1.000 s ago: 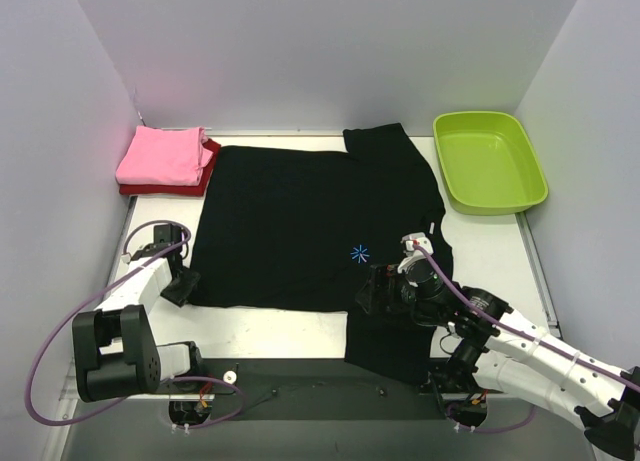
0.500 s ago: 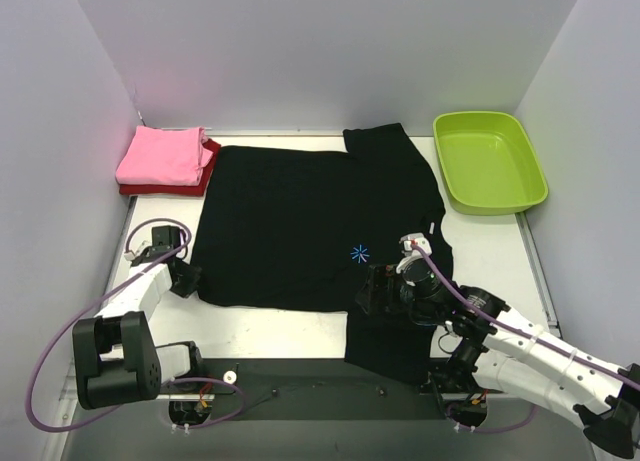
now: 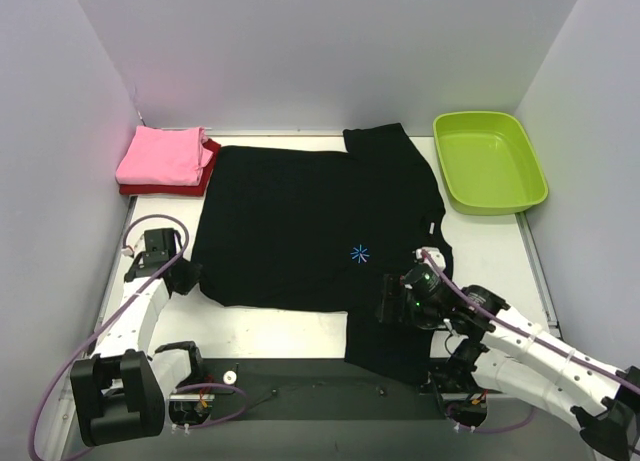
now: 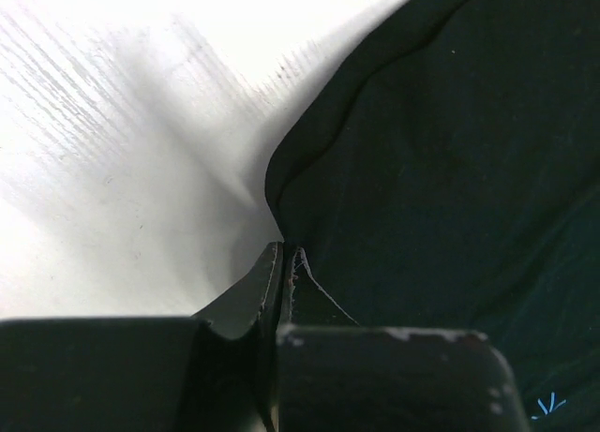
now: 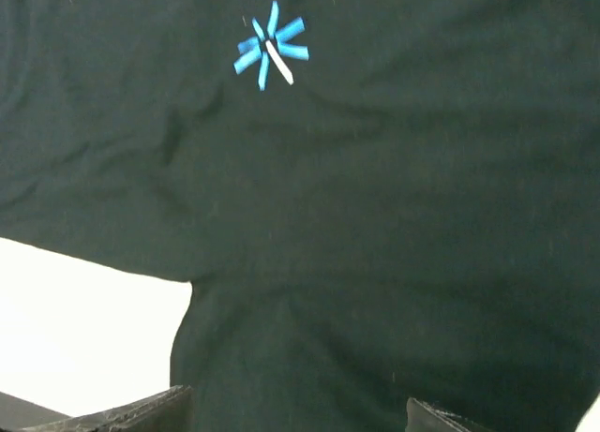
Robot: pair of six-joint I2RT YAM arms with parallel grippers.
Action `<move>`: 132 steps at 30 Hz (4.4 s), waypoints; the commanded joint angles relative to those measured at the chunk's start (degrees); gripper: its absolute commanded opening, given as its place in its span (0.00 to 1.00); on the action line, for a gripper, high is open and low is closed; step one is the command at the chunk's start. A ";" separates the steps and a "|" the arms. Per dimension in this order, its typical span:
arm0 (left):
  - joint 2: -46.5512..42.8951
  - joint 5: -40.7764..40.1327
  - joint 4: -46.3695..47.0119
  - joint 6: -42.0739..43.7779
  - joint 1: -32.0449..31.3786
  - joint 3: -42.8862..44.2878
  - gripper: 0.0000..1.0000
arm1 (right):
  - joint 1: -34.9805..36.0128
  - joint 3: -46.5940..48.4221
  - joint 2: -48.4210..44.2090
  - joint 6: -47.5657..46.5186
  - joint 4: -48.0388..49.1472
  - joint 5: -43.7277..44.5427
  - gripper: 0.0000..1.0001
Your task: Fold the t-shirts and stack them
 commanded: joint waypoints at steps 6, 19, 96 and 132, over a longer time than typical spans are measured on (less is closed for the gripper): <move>-2.13 5.41 5.66 2.72 0.73 -2.98 0.00 | 0.03 -4.98 -11.54 8.88 -21.76 -13.27 0.92; 0.94 13.23 12.07 3.87 1.08 -6.41 0.00 | 0.20 -8.60 -16.22 11.62 -32.25 -16.98 0.82; 3.23 13.06 13.49 -0.44 3.46 -0.87 0.00 | -11.75 23.92 51.21 -10.54 13.02 0.86 0.89; 1.12 14.20 12.43 1.76 3.46 0.35 0.00 | 4.07 -5.60 8.22 14.06 -8.87 0.25 0.78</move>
